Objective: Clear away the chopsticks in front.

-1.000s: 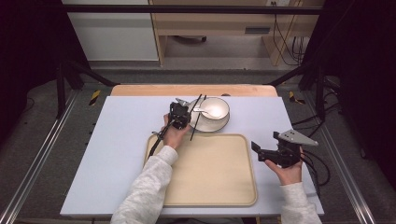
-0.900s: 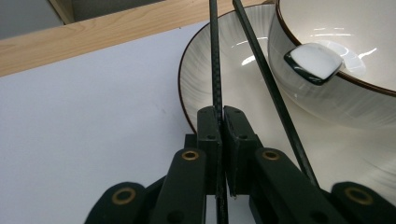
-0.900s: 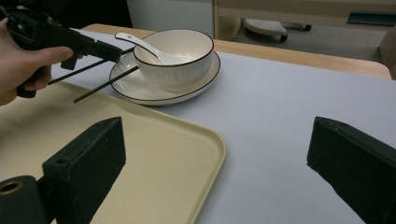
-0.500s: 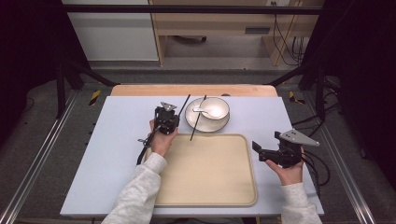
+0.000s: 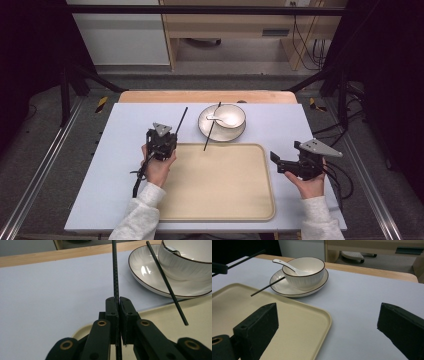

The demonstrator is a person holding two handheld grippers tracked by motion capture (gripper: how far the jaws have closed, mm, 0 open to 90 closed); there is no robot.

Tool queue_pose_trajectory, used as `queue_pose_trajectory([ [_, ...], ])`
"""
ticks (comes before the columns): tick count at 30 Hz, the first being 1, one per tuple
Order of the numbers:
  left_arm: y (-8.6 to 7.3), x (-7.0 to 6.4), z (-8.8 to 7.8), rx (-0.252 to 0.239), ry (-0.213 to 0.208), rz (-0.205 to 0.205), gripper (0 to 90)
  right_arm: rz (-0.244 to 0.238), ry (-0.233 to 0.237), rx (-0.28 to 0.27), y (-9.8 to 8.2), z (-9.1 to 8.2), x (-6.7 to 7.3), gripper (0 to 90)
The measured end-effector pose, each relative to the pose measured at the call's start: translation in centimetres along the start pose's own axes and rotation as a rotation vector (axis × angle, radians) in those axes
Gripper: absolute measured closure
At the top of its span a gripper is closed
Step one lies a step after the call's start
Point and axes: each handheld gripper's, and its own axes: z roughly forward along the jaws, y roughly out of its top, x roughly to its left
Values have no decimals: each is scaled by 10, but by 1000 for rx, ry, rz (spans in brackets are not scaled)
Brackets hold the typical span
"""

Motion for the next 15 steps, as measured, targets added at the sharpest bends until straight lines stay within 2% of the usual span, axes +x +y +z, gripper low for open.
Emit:
queue_pose_trajectory([
  [7,-16,1,-24,-25,21,-20,857,2,2,-3,0,-1,0,40],
  [9,-24,0,-32,-40,15,-46,857,0,3,-2,0,-1,0,40],
  [13,-31,-2,-39,-50,30,-42,857,-2,0,-3,0,0,0,40],
  [15,-37,-1,-45,-59,24,-69,857,2,3,3,-1,0,1,39],
])
